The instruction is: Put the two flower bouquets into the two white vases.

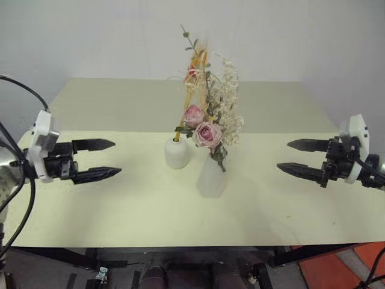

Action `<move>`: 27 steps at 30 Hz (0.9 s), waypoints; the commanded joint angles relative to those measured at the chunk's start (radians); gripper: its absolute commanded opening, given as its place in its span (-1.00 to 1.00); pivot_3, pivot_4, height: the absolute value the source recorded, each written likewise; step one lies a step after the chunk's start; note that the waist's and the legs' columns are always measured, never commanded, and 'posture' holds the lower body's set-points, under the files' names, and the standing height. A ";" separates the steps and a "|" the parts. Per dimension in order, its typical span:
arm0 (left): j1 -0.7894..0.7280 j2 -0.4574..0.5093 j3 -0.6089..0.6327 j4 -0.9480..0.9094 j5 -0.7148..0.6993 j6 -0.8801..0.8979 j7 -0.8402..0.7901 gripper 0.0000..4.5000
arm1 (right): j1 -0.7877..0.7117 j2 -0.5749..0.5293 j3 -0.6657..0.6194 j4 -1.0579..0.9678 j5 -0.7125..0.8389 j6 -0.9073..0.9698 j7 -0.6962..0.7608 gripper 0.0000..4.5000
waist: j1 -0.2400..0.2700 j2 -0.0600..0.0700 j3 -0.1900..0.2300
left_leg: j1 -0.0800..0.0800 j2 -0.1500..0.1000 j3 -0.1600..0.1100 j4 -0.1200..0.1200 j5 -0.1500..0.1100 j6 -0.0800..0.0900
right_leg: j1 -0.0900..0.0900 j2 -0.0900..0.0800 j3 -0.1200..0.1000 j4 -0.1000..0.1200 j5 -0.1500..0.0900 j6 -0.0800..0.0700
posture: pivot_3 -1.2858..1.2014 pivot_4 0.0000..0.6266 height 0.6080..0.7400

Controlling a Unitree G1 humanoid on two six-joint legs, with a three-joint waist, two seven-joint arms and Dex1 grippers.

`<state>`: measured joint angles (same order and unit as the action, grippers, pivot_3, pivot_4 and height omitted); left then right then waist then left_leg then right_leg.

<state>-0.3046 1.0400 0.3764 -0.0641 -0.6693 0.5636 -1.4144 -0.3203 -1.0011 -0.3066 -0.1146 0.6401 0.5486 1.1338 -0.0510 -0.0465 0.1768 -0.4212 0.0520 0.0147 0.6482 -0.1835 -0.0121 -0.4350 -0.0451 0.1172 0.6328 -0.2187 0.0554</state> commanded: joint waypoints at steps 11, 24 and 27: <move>-0.024 -0.039 0.005 -0.093 -0.070 0.000 0.065 0.98 | 0.077 -0.031 -0.096 -0.082 0.001 0.001 -0.024 1.00 | 0.007 0.000 0.000 | 0.000 0.000 0.000 0.000 0.000 0.000 | 0.000 0.000 0.000 0.000 0.002 0.004 | 0.03 -0.52 1.00; -0.196 -0.067 -0.139 0.026 -0.028 -0.042 0.010 0.98 | 0.235 -0.001 -0.216 -0.243 0.035 0.034 -0.095 1.00 | 0.004 0.000 0.000 | 0.000 0.000 0.000 0.000 0.000 0.000 | 0.000 0.000 0.001 0.000 0.003 0.005 | 0.03 -0.52 1.00; -0.234 -0.076 -0.169 0.057 -0.014 -0.054 0.003 0.98 | 0.237 0.002 -0.219 -0.242 0.033 0.030 -0.102 1.00 | 0.005 0.000 0.000 | 0.000 0.000 0.000 0.000 0.000 0.000 | 0.000 0.000 0.001 0.000 0.003 0.005 | 0.03 -0.52 1.00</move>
<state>-0.5104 0.9652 0.2082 -0.0136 -0.6901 0.5318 -1.4018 -0.0762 -1.0005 -0.4839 -0.3363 0.6515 0.5772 1.0401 -0.0459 -0.0465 0.1767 -0.4215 0.0517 0.0150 0.6482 -0.1835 -0.0120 -0.4349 -0.0448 0.1177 0.6329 -0.2160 0.0606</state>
